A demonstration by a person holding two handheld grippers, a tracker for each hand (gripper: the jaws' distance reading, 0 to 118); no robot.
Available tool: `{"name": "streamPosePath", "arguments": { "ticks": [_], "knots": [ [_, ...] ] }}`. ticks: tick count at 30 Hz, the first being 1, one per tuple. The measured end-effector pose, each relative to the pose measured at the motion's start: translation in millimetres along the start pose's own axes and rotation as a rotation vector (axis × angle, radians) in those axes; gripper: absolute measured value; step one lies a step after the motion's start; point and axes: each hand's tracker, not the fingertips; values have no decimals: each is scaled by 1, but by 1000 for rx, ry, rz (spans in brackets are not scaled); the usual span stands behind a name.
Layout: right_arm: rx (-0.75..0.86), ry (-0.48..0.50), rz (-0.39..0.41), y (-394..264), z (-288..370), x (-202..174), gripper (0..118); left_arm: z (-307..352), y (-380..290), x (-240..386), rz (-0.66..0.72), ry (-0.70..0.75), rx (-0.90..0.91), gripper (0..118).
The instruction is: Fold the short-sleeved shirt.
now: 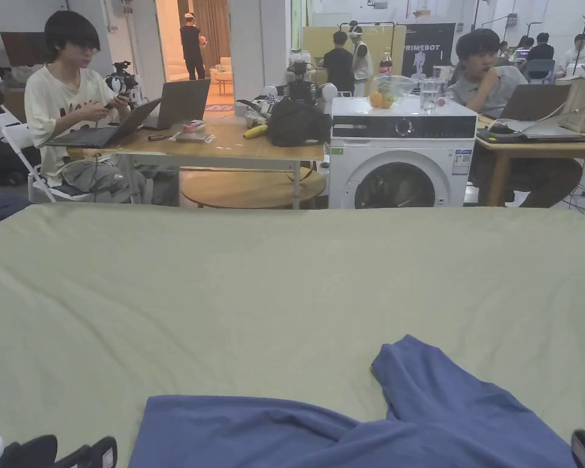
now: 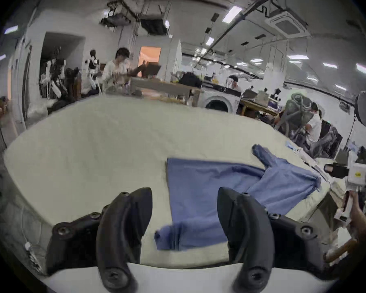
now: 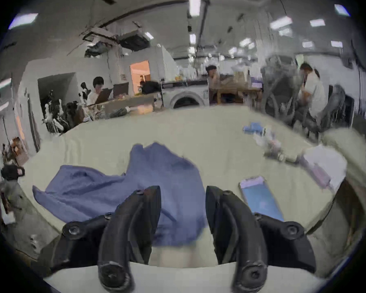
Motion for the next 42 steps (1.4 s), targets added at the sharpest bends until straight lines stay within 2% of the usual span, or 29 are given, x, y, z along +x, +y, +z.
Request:
{"name": "streamPosePath", "arguments": {
  "ticks": [3, 4, 7, 8, 10, 11, 12, 13, 18, 21, 23, 25, 26, 29, 33, 39, 40, 42],
  "knots": [
    [40, 60, 16, 20, -3, -21, 45, 8, 20, 15, -4, -52, 70, 64],
    [43, 77, 15, 25, -5, -29, 45, 9, 25, 21, 65, -103, 93, 63],
    [38, 136, 5, 30, -10, -42, 45, 14, 34, 32, 45, -92, 124, 60],
    [36, 143, 8, 31, -11, -46, 45, 17, 36, 33, 35, -90, 130, 55],
    [27, 146, 35, 29, -12, -54, 42, 25, 40, 39, -27, -75, 127, 33],
    [29, 136, 69, 27, -12, -59, 31, 30, 40, 40, -67, -49, 114, 21],
    [31, 150, 84, 26, -12, -62, 10, 36, 40, 41, -112, -33, 95, 2],
    [27, 165, 87, 25, -12, -63, 1, 40, 40, 38, -119, -46, 73, 0],
    [-10, 205, 79, 20, -14, -70, 0, 57, 39, 5, -1, -23, 51, 0],
    [-24, 229, 66, 18, -15, -70, 0, 49, 32, -20, 78, 71, -57, 0],
    [-40, 257, 43, 15, -16, -68, 0, 33, 18, -39, 122, 47, -163, 0],
    [-57, 272, 23, 12, -18, -66, 0, 15, -2, -56, 221, -4, -219, 38],
    [-63, 273, 20, 11, -19, -65, 0, 6, -14, -64, 267, -13, -246, 45],
    [-82, 271, 21, 7, -18, -61, 0, -27, -44, -78, 292, 8, -334, 46],
    [-101, 254, 27, 5, -15, -53, 0, -47, -63, -73, 319, -15, -373, 46],
    [-132, 220, -27, 1, -17, -37, 0, -72, -76, -73, 337, -6, -465, 44],
    [-137, 217, -31, 0, -18, -34, 0, -75, -80, -69, 341, -5, -473, 35],
    [-144, 204, -28, 1, -21, -28, 0, -79, -83, -65, 305, -5, -485, 0]
  ]
}}
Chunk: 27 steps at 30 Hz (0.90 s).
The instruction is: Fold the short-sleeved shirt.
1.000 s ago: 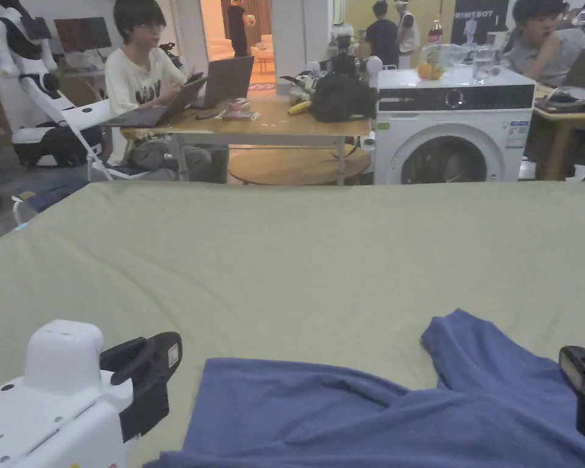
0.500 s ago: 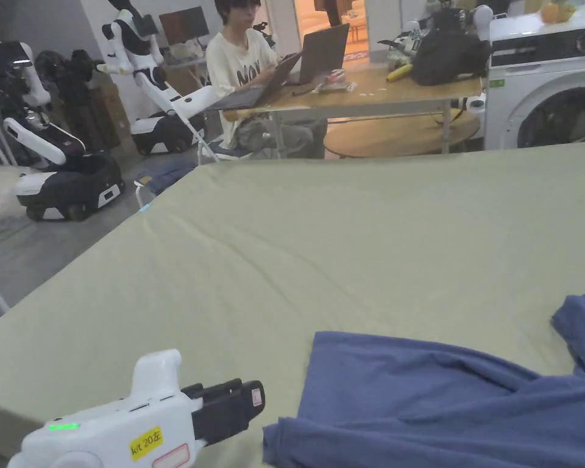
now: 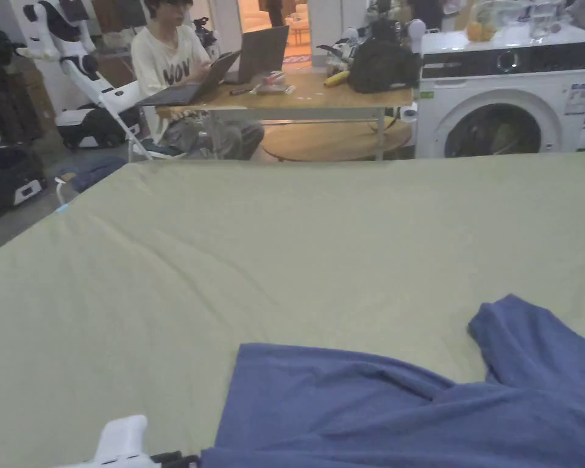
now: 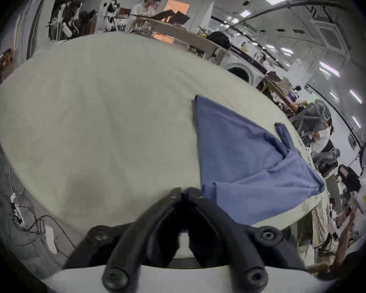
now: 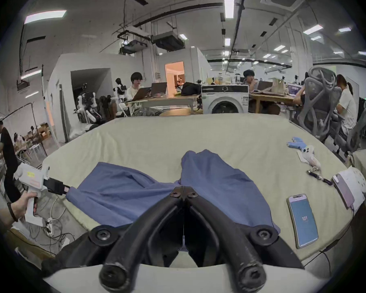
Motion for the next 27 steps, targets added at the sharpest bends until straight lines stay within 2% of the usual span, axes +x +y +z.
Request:
{"name": "streamPosePath", "arguments": {
  "ticks": [3, 5, 6, 7, 9, 10, 13, 14, 16, 17, 18, 19, 21, 23, 25, 27],
  "knots": [
    [-19, -28, 16, 17, -13, 15, 0, 0, 0, -2, 10, 7, -2, 0],
    [-88, -53, 24, 33, -38, 36, 0, 3, -3, 6, -14, 17, -9, 0],
    [-73, -53, 23, 41, -51, 45, 3, 3, -2, 10, -31, 31, -9, 0],
    [-98, -58, 20, 50, -68, 57, 17, 3, -2, 13, -49, 43, -16, 0],
    [-204, -65, -17, 69, -109, 83, 55, 4, 1, 19, -74, 63, -28, 0],
    [-283, -69, -26, 76, -138, 99, 57, 4, 1, 22, -88, 76, -27, 0],
    [-447, -150, -36, 78, -204, 130, 57, 6, 2, 21, -85, 78, -31, 0],
    [-513, -138, -60, 74, -223, 139, 57, 6, 3, 21, -81, 82, -30, 0],
    [-608, -50, -146, 59, -244, 148, 56, 7, 3, 22, -72, 80, -34, 0],
    [-635, -28, -160, 53, -251, 150, 56, 7, 4, 20, -66, 81, -35, 0],
    [-664, -29, -150, 46, -256, 148, 56, 7, 5, 20, -62, 83, -35, 0],
    [-664, -58, -81, 41, -257, 142, 55, 7, 4, 21, -64, 85, -35, 0],
    [-609, -100, 7, 40, -250, 133, 45, 7, 5, 21, -72, 88, -34, 0],
    [-592, -73, -49, 46, -244, 134, 32, 8, 5, 22, -76, 89, -33, 0],
    [-527, -99, -34, 57, -228, 125, 1, 11, 2, 22, -96, 86, -14, 0],
    [-451, -101, -19, 73, -206, 119, 1, 22, -1, 23, -119, 70, 77, 0]
  ]
}}
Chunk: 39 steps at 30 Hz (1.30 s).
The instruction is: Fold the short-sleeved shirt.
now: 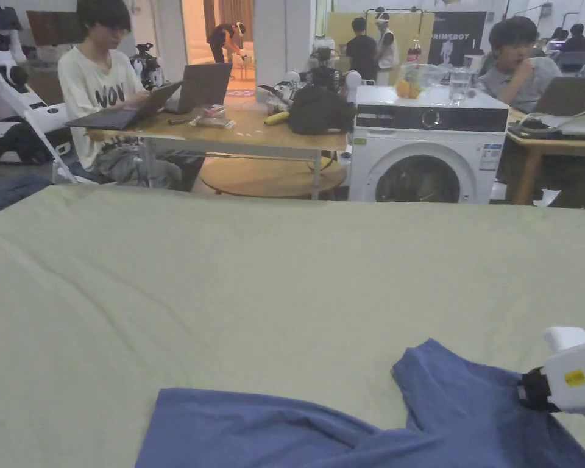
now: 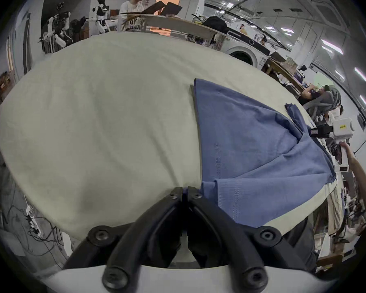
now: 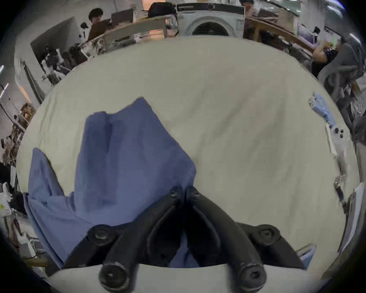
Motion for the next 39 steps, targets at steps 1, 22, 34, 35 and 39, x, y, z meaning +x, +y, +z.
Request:
{"name": "streamPosePath", "arguments": {
  "ticks": [1, 22, 34, 35, 39],
  "knots": [
    [61, 12, 1, 3, 18, -2, 1, 11, 3, 2, 5, -3, 33, 0],
    [770, -107, -21, 153, 321, -24, 0, 187, 275, 72, -178, -144, 804, 0],
    [899, -245, -55, 274, 312, -42, 0, 165, 439, 108, -143, -68, 861, 0],
    [900, -242, -61, 281, 309, -42, 0, 160, 446, 110, -139, -52, 869, 0],
    [889, -257, -97, 308, 290, -47, 0, 141, 473, 114, -169, 1, 858, 0]
  ]
}}
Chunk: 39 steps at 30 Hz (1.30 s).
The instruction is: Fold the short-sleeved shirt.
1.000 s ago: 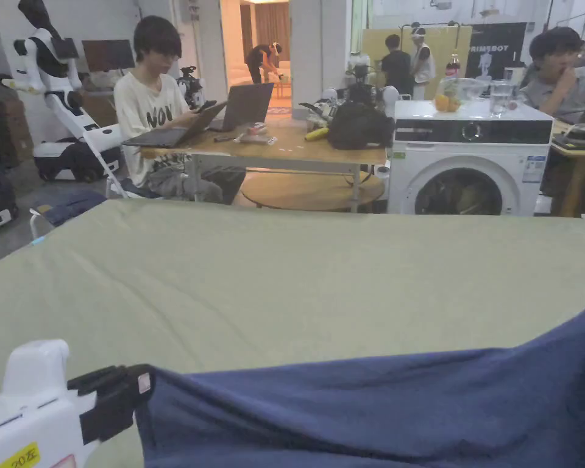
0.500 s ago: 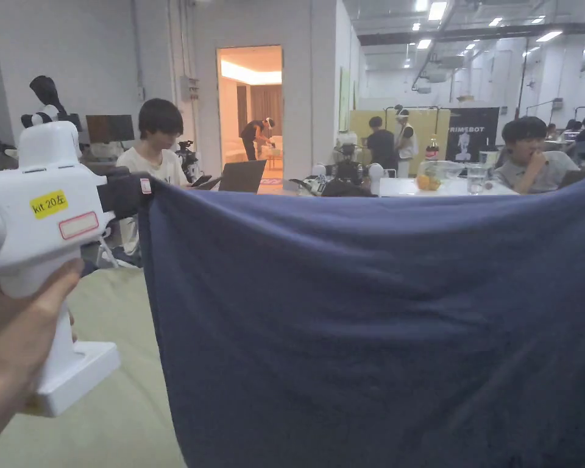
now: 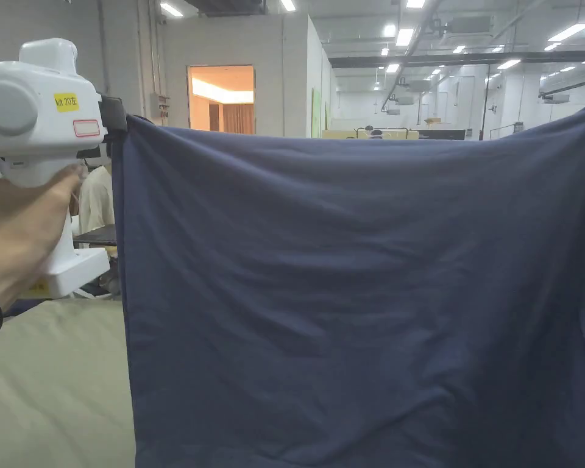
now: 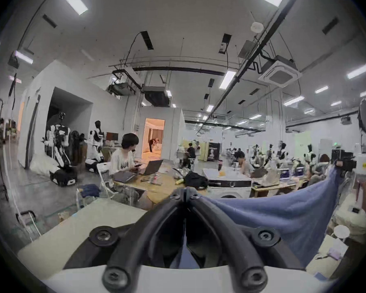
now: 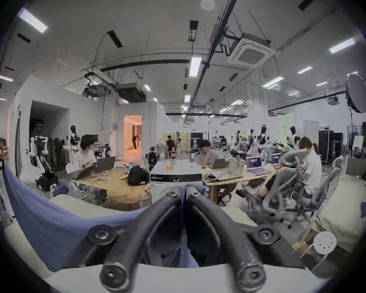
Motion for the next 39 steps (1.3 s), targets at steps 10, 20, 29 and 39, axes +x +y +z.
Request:
{"name": "streamPosePath", "arguments": {
  "ticks": [10, 20, 29, 39],
  "knots": [
    [-29, -7, -21, 17, -63, -26, 0, -60, -1, -4, -18, 101, -43, 0],
    [-31, -20, -6, 21, -99, -44, 0, -113, -19, -6, -17, 124, -79, 0],
    [-229, 53, 0, -41, -84, -36, 0, -68, -114, -7, -3, 63, -228, 0],
    [-386, 172, 13, -248, 128, 36, 0, 130, -226, -11, 92, -104, -345, 0]
  ]
}}
